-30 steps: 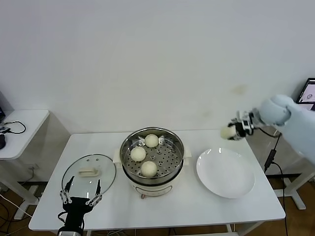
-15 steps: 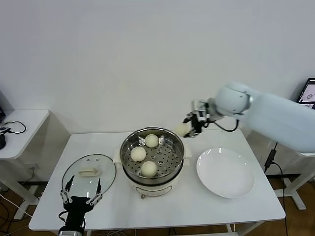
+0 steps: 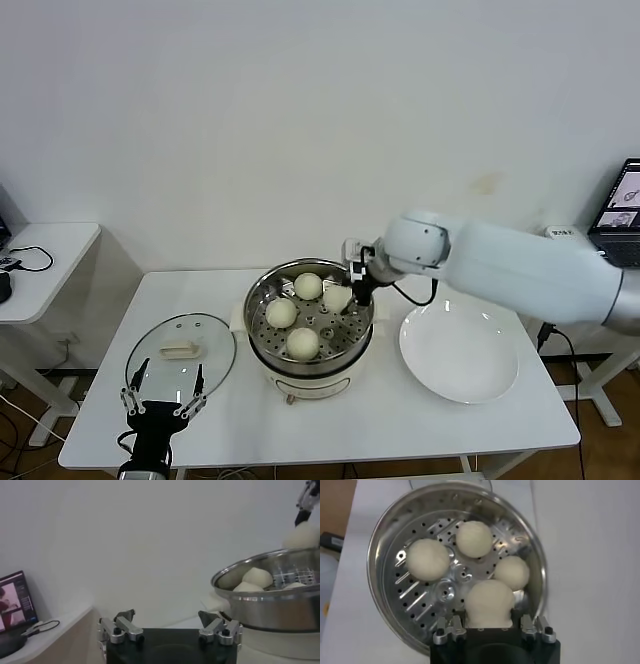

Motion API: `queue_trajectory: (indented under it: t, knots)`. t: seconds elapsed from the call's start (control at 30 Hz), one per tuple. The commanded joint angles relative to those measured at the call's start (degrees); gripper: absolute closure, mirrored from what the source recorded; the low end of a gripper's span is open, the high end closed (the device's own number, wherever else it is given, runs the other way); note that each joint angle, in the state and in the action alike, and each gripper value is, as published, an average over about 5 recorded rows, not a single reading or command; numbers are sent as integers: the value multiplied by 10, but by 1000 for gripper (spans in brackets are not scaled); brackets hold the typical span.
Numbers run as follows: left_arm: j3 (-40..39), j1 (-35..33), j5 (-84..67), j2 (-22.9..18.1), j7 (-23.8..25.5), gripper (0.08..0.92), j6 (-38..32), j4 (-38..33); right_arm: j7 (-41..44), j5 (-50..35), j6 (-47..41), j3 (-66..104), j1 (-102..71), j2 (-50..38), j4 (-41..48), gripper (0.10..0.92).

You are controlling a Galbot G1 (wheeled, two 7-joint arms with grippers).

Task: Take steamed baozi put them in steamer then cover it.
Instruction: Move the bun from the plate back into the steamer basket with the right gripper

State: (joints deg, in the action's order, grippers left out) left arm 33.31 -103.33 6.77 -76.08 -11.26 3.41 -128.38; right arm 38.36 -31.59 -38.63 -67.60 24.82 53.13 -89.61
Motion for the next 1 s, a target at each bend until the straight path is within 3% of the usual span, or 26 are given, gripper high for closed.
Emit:
queue_trajectory:
  t: [0.03, 0.6, 1.0]
  knots:
    - [0, 2, 0, 1, 1, 177, 0, 3, -39, 17, -30, -2, -60, 24, 28, 457]
    - [-1, 7, 0, -1, 1, 177, 0, 8, -48, 30, -30, 25, -71, 33, 50, 448]
    - [-2, 6, 1, -1, 1, 177, 0, 6, -30, 17, -29, 53, -35, -7, -12, 211]
